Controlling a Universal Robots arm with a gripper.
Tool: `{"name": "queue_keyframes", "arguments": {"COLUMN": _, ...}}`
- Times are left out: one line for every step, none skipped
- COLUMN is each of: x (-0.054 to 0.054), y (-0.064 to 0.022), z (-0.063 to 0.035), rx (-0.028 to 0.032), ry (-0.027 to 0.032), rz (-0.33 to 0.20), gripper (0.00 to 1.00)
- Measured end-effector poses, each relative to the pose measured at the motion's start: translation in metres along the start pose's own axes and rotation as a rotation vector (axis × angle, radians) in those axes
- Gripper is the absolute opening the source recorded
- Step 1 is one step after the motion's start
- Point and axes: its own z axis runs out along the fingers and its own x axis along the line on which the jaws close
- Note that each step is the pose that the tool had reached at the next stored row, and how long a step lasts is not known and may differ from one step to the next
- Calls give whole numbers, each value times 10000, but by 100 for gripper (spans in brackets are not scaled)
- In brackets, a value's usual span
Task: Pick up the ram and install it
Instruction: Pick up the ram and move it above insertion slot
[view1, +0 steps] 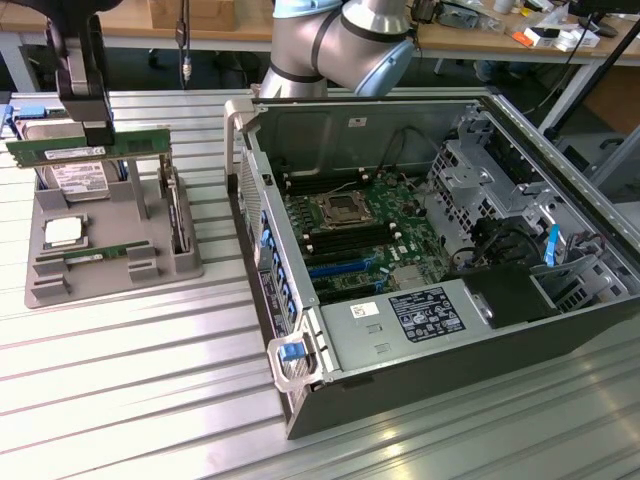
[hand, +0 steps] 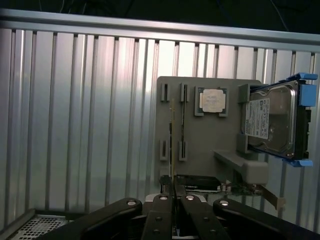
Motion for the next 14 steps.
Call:
{"name": "queue_keyframes", "arguments": {"x": 1, "y": -8, "z": 0, "rx": 0, "ry": 0, "rz": 0, "gripper": 12}}
{"name": "queue_keyframes", "arguments": {"x": 1, "y": -16, "z": -1, "rx": 0, "ry": 1, "rz": 0, "gripper": 12}}
{"name": "queue_keyframes", "arguments": {"x": 2, "y": -26, "z": -1, "rx": 0, "ry": 1, "rz": 0, "gripper": 12}}
{"name": "queue_keyframes", "arguments": {"x": 2, "y": -35, "z": -2, "rx": 0, "ry": 1, "rz": 0, "gripper": 12}}
{"name": "queue_keyframes", "arguments": {"x": 3, "y": -43, "z": -2, "rx": 1, "ry": 1, "rz": 0, "gripper": 12}}
{"name": "queue_keyframes", "arguments": {"x": 4, "y": -51, "z": -2, "rx": 0, "ry": 1, "rz": 0, "gripper": 12}}
{"name": "queue_keyframes", "arguments": {"x": 4, "y": -62, "z": -3, "rx": 1, "ry": 1, "rz": 0, "gripper": 12}}
{"name": "queue_keyframes", "arguments": {"x": 5, "y": -73, "z": -3, "rx": 0, "ry": 2, "rz": 0, "gripper": 12}}
{"name": "queue_keyframes", "arguments": {"x": 6, "y": -91, "z": -4, "rx": 0, "ry": 2, "rz": 0, "gripper": 12}}
{"name": "queue_keyframes", "arguments": {"x": 7, "y": -102, "z": -4, "rx": 0, "ry": 3, "rz": 0, "gripper": 12}}
{"name": "queue_keyframes", "arguments": {"x": 8, "y": -112, "z": -5, "rx": -1, "ry": 3, "rz": 0, "gripper": 12}}
{"name": "queue_keyframes", "arguments": {"x": 8, "y": -122, "z": -6, "rx": 0, "ry": 4, "rz": 0, "gripper": 12}}
{"name": "queue_keyframes", "arguments": {"x": 9, "y": -128, "z": -6, "rx": 0, "ry": 3, "rz": 0, "gripper": 12}}
{"name": "queue_keyframes", "arguments": {"x": 10, "y": -144, "z": -7, "rx": 0, "ry": 4, "rz": 0, "gripper": 12}}
